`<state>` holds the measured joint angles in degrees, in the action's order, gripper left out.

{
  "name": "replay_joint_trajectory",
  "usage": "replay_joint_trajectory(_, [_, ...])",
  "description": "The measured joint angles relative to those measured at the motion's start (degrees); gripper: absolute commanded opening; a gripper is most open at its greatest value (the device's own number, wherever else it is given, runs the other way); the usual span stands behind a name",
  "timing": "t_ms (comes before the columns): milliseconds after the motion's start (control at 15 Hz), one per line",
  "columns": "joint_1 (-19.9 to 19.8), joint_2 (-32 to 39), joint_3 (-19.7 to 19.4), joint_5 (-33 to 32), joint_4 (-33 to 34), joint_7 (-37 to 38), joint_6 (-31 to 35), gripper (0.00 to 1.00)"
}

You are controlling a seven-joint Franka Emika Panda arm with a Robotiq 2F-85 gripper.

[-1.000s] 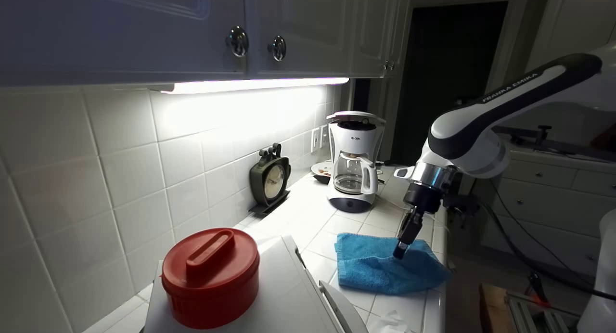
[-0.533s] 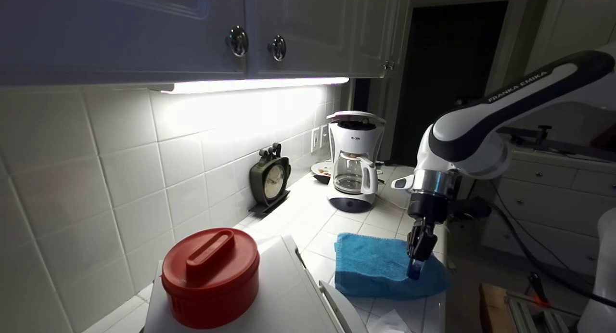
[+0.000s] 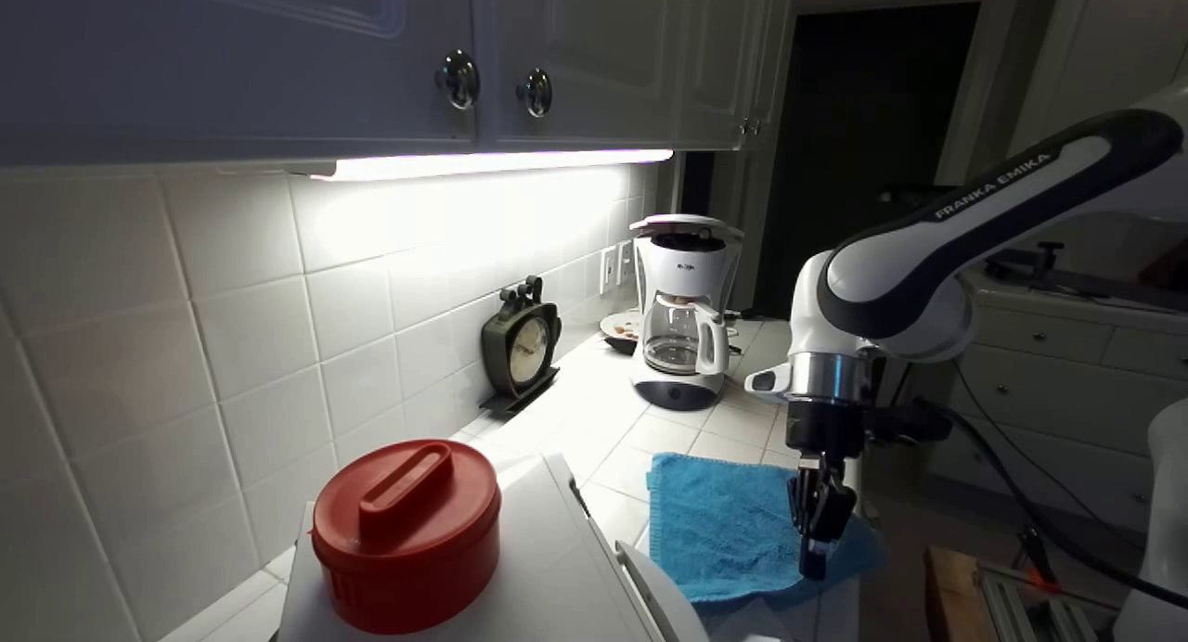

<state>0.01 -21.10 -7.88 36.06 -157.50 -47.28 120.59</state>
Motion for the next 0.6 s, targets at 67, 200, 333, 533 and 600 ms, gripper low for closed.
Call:
replay_joint_trajectory(67, [0.27,0.23,0.45,-0.34,0.00,0.10,0.00,0.33])
replay_joint_trajectory(200, [0.56,0.53,1.28,-1.15,0.00,0.67,0.01,0.49])
replay_joint_trajectory(333, [0.57,0.51,1.86,-2.57,0.11,2.04,0.17,0.63])
replay_joint_trajectory(533, [0.51,-0.44,2.26,-6.19,0.56,5.31,1.29,0.84])
replay_joint_trajectory(600, [0.31,-1.32,2.75,-8.77,0.57,7.72,2.42,0.90])
